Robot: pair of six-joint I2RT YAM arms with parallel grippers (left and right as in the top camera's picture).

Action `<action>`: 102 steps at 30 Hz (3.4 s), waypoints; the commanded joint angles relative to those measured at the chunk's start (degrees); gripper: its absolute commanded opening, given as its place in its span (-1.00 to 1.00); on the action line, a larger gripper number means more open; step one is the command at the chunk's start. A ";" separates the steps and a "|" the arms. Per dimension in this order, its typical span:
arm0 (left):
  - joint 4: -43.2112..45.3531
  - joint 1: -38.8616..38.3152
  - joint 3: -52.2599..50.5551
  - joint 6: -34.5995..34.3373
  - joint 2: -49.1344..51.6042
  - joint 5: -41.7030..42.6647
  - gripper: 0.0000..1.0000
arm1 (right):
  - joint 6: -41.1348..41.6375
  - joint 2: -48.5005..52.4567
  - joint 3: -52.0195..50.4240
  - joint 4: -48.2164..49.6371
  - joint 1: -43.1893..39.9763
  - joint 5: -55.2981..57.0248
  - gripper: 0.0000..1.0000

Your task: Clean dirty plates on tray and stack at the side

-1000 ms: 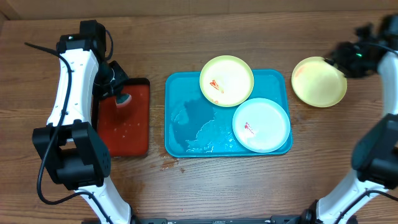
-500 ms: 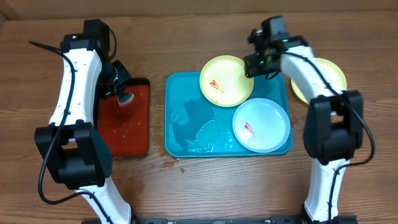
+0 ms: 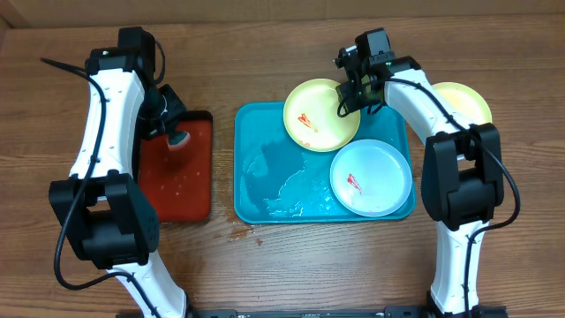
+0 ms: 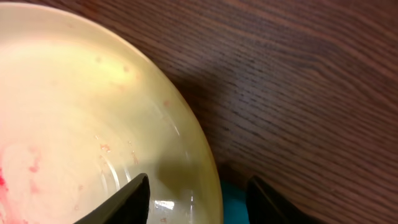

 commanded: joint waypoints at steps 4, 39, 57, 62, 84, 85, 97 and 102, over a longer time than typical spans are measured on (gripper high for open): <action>0.13 -0.37 0.26 0.94 -1.88 0.63 -0.92 | 0.33 0.52 0.46 -0.33 0.11 -1.97 -0.31; 9.20 -20.20 -2.80 3.61 -1.40 5.51 -0.91 | 25.86 1.09 1.79 -15.12 8.79 -5.14 -0.56; 0.35 -0.76 -9.18 0.59 -1.40 -0.59 -0.91 | 27.65 2.99 1.46 -12.24 8.79 -5.79 -0.92; 6.49 -0.63 -16.13 0.52 -1.40 -0.46 -0.92 | 27.65 2.99 1.46 -11.80 8.79 -5.79 -0.92; 23.47 0.55 -26.01 0.33 -1.40 -5.77 -0.92 | 27.61 2.99 0.46 -11.15 8.79 -5.77 -0.92; 23.06 0.76 -25.88 0.33 -1.40 -5.66 -0.92 | 27.63 2.99 0.46 -11.15 8.79 -5.79 -0.92; 25.00 1.86 -27.93 0.33 -1.18 -5.77 -0.92 | 27.63 2.99 0.46 -10.75 8.79 -5.99 -0.92; 24.83 2.01 -27.89 1.46 -1.18 -5.88 -0.92 | 27.63 2.99 0.46 -10.75 8.79 -6.16 -0.92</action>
